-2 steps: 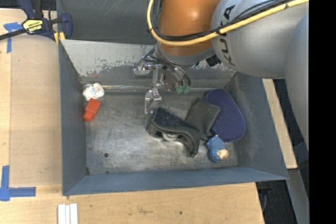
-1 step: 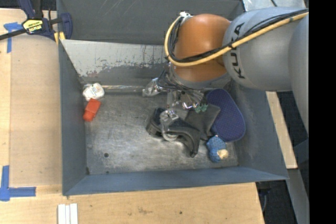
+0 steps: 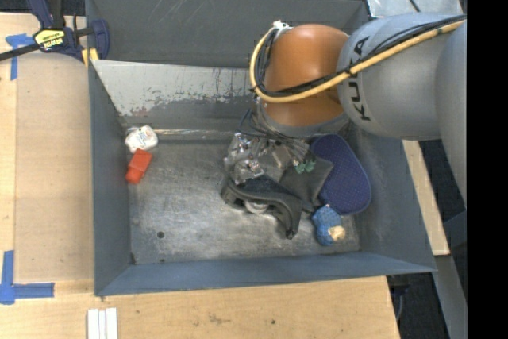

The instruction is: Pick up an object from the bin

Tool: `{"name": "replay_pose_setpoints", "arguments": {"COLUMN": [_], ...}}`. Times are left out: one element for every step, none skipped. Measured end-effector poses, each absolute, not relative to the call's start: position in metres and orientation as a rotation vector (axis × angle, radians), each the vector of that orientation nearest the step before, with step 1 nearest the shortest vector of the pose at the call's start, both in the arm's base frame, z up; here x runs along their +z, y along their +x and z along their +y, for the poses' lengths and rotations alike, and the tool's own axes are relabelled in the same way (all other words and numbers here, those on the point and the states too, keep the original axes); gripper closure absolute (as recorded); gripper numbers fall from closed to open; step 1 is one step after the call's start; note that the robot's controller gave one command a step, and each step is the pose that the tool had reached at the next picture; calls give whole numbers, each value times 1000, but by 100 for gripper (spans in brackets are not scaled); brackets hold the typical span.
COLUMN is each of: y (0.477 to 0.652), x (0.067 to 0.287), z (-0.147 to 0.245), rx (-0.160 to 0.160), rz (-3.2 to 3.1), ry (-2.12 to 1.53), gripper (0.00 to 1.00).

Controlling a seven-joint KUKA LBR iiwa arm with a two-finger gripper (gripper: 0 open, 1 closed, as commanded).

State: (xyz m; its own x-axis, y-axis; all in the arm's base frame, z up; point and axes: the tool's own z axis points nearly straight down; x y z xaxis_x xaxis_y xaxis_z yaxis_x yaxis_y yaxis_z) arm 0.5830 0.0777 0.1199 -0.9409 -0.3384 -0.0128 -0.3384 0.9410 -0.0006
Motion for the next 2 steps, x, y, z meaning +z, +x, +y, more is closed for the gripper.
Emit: {"name": "replay_pose_setpoints", "arguments": {"y": [583, 549], "x": [119, 145], "z": [78, -1], "rx": [4, -1], "rz": [3082, 3011], "ry": [-536, -894], "gripper": [0, 0]}}
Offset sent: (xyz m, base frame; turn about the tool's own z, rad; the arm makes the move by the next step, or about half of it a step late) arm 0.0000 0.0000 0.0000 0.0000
